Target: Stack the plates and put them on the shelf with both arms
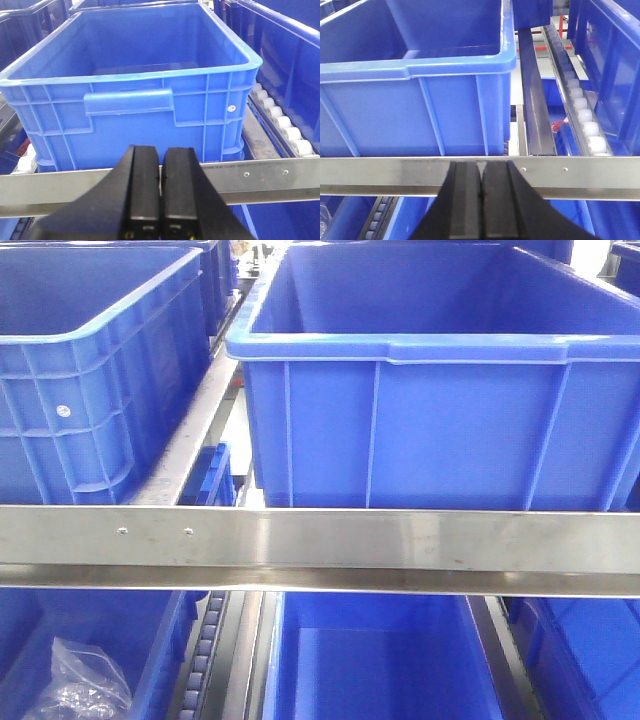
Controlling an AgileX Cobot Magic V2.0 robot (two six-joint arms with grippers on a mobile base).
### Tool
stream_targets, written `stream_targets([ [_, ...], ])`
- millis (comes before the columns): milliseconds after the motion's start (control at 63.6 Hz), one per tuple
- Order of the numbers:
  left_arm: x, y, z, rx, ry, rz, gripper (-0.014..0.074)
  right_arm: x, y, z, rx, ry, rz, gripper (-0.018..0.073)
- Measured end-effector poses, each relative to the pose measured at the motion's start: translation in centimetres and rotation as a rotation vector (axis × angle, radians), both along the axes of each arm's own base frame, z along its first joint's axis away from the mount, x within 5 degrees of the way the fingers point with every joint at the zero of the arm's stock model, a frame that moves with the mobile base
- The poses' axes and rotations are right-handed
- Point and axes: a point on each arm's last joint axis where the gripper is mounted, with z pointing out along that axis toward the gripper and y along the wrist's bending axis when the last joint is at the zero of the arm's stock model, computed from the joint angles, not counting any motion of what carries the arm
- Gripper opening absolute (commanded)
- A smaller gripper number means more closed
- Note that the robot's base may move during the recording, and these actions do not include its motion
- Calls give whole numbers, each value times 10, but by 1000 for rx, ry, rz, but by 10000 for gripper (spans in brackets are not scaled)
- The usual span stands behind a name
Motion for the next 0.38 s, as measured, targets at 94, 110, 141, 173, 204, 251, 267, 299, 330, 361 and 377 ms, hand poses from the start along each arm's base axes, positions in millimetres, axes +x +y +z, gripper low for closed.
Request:
stream_targets([
  [94, 0, 0, 0, 0, 0, 0, 83, 0, 0, 0, 0, 0, 0, 31],
  [110, 0, 0, 0, 0, 0, 0, 83, 0, 0, 0, 0, 0, 0, 31],
  [141, 0, 0, 0, 0, 0, 0, 83, 0, 0, 0, 0, 0, 0, 31],
  [173, 0, 0, 0, 0, 0, 0, 83, 0, 0, 0, 0, 0, 0, 31],
  [204, 0, 0, 0, 0, 0, 0, 83, 0, 0, 0, 0, 0, 0, 31],
  [251, 0, 0, 0, 0, 0, 0, 83, 0, 0, 0, 0, 0, 0, 31],
  [267, 0, 0, 0, 0, 0, 0, 83, 0, 0, 0, 0, 0, 0, 31],
  [299, 0, 0, 0, 0, 0, 0, 83, 0, 0, 0, 0, 0, 0, 31],
  [330, 0, 0, 0, 0, 0, 0, 83, 0, 0, 0, 0, 0, 0, 31],
  [361, 0, 0, 0, 0, 0, 0, 83, 0, 0, 0, 0, 0, 0, 31],
  [377, 0, 0, 0, 0, -1, 0, 83, 0, 0, 0, 0, 0, 0, 31],
])
